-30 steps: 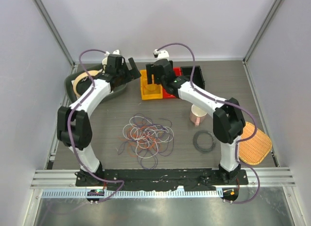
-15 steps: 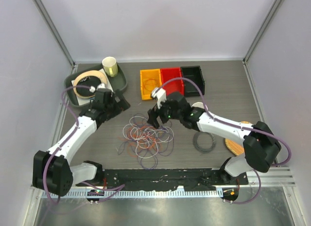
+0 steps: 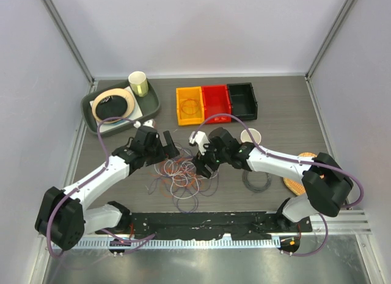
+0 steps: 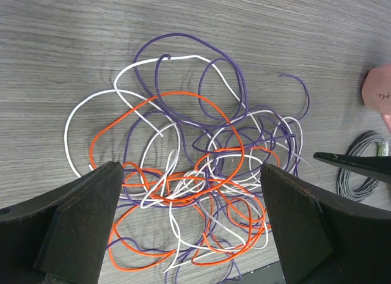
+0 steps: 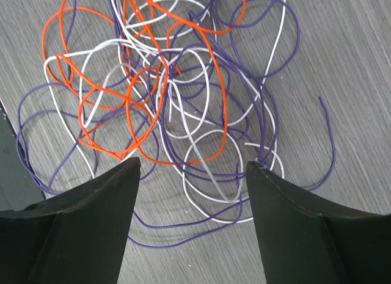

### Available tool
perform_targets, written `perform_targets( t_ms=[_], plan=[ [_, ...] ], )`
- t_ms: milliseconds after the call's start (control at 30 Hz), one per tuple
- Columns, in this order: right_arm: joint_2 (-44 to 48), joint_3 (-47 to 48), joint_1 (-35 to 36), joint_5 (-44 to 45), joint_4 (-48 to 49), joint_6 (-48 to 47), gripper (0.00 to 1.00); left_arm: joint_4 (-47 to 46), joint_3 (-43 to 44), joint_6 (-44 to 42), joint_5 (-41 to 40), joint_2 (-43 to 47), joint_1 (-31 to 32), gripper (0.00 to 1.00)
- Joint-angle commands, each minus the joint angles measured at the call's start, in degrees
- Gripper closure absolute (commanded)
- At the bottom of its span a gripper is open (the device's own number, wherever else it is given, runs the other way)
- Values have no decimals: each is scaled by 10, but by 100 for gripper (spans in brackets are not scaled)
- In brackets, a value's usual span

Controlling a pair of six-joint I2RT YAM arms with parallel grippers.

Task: Untangle the cables
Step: Untie the cable.

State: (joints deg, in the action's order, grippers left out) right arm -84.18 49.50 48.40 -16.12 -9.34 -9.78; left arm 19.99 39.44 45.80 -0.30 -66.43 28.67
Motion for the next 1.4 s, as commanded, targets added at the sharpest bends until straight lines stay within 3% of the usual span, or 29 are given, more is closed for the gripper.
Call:
perform_targets(
  t_ms=[0, 100, 133, 200, 767, 967, 1200, 1300, 1367],
  plan=[
    [9, -8, 0, 12, 6, 4, 28, -38, -3, -17, -2, 3, 10, 0],
    [-5, 0, 0, 17, 15, 16, 51, -42, -2, -20, -5, -8, 16, 0],
    [-6, 2, 0, 19, 18, 21, 78, -43, -3, -20, -4, -10, 17, 0],
    [1, 12, 1, 35, 22, 42, 99, -46, -2, -21, -1, -19, 19, 0],
    [215, 161, 8, 195, 43, 194, 99, -62, -6, -27, 8, -27, 40, 1],
    [215, 237, 9, 197, 78, 205, 99, -71, 2, -30, 9, -55, 51, 12],
    [166, 334, 7, 325, 91, 148, 99, -73, 9, -31, 13, -85, 59, 14],
    [144, 386, 7, 378, 91, 137, 99, -74, 12, -30, 13, -98, 61, 25],
    [133, 425, 7, 397, 91, 129, 99, -73, 15, -30, 10, -111, 61, 38]
  ],
)
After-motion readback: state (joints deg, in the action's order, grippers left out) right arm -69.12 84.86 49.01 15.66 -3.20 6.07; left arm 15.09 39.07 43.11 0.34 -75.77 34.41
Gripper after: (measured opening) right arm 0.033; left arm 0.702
